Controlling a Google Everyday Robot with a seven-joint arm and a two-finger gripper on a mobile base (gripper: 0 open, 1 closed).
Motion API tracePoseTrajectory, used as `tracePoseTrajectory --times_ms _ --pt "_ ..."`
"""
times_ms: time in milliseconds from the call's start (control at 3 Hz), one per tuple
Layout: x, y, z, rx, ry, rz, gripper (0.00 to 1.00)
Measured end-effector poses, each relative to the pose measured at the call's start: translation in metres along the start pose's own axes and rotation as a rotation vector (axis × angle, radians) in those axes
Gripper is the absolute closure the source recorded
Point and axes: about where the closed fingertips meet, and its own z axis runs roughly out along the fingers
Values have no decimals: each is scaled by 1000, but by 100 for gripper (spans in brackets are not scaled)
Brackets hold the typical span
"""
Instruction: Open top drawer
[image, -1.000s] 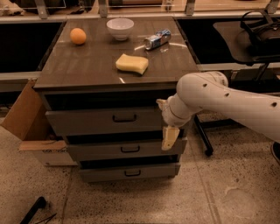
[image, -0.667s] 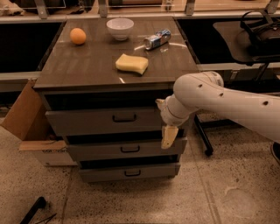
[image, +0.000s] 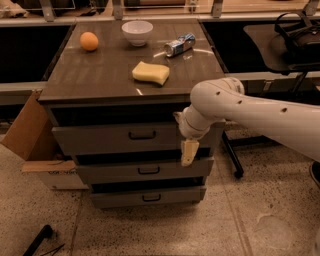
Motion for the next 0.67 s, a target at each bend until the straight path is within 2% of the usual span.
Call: tracePoseTrajectory --times_ms 333,667 --pt "-1 -7 8 -23 -3 -10 0" --pt "-3 -10 14 -53 -8 -23 19"
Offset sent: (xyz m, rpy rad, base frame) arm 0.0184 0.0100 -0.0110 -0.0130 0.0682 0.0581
